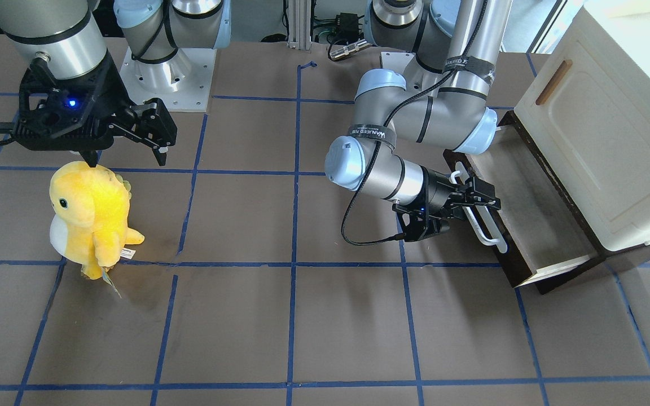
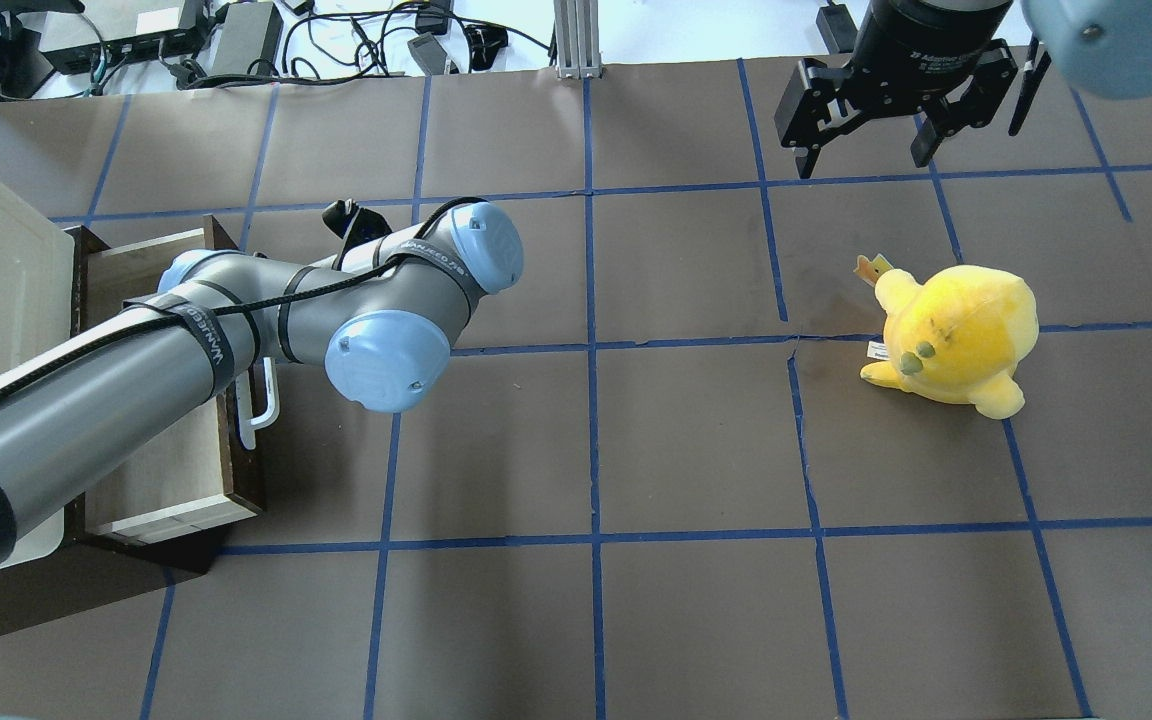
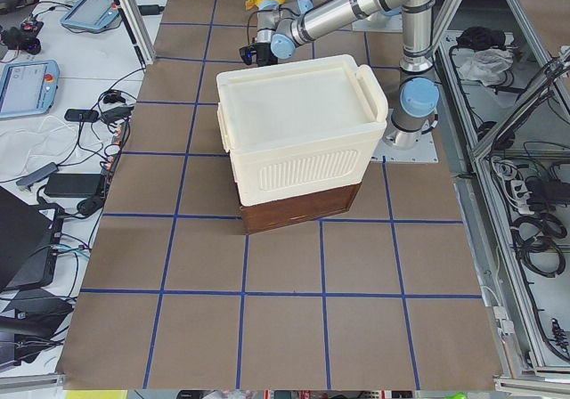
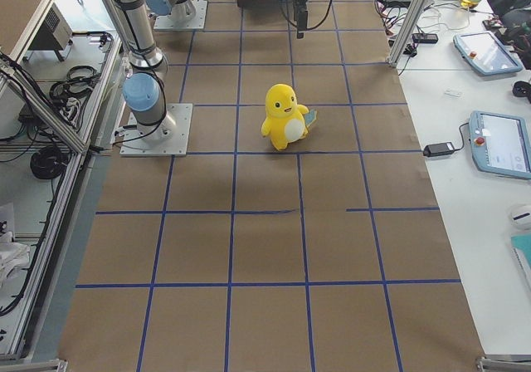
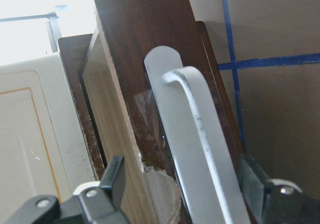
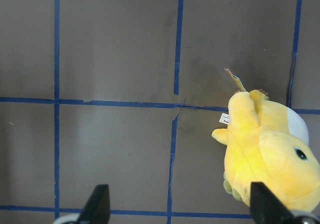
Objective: Pull drawer sideways
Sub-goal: 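Keep pulling the handle with the left gripper to open the drawer wider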
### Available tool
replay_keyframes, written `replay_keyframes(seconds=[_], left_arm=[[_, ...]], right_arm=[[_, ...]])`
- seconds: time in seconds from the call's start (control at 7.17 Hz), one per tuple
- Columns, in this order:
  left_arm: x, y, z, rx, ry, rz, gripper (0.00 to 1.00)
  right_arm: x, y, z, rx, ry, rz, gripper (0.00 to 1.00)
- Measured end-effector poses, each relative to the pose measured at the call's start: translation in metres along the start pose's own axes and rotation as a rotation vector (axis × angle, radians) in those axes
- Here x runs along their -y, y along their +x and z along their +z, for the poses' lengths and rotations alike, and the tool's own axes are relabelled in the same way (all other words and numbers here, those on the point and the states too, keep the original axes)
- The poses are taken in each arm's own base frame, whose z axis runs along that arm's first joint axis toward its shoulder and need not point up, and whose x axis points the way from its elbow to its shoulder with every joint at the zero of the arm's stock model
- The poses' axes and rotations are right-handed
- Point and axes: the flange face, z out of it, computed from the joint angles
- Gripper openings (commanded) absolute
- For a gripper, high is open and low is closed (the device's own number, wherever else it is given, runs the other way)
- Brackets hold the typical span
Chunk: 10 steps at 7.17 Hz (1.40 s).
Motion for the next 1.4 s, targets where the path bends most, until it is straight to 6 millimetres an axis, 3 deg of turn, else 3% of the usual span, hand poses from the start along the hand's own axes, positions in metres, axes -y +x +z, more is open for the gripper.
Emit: replay_keyframes(seconds=[0.42, 1.4], left_arm=[[0.008, -0.014, -0.009, -0.029, 0.016, 0.005, 0.81], [0.008, -0.016, -0.008, -0.053, 0.005, 0.015, 0.81]], right_arm=[[0.0, 0.0, 0.0, 0.0, 0.0, 0.0, 1.0], [0.0, 0.0, 0.0, 0.0, 0.0, 0.0, 1.0]])
